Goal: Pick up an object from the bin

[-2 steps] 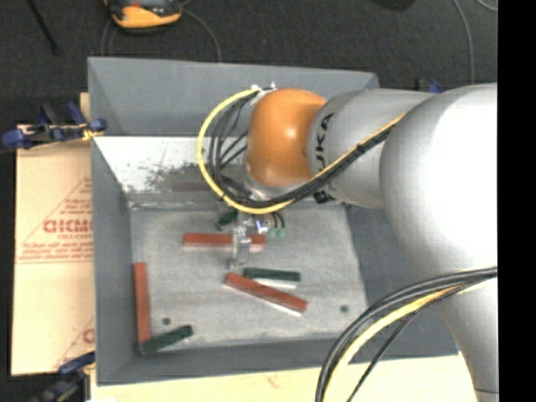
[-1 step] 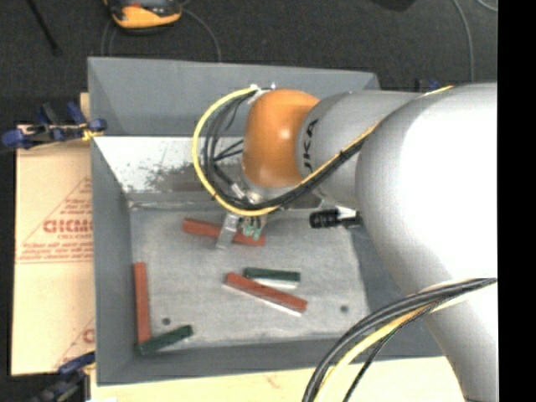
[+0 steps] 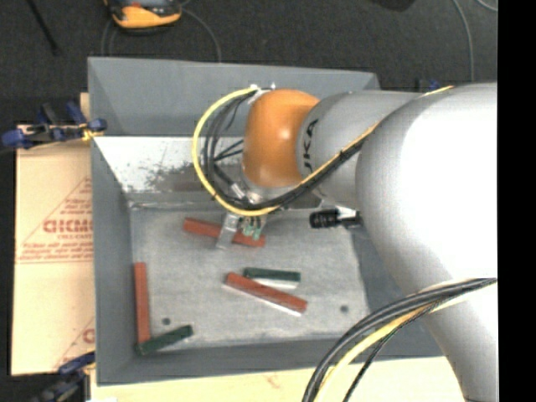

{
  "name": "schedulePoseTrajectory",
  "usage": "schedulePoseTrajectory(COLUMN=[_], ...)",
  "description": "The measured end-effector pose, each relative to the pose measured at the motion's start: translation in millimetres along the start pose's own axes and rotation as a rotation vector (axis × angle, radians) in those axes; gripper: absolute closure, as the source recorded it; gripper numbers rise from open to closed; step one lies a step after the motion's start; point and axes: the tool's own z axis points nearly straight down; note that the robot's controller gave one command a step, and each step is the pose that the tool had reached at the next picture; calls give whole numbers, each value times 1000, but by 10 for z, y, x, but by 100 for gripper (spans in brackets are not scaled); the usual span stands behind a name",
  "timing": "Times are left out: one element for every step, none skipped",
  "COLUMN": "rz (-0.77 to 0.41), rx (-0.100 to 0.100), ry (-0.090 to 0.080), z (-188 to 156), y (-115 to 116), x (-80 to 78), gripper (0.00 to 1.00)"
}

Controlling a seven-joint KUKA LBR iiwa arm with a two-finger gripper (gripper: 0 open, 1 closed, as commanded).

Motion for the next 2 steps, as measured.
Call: schedulePoseTrajectory(rz=[0, 1], rx=[0, 5], ry=[1, 9], z=[-27, -183], y=[-5, -18], x=[7, 26], gripper=[100, 100])
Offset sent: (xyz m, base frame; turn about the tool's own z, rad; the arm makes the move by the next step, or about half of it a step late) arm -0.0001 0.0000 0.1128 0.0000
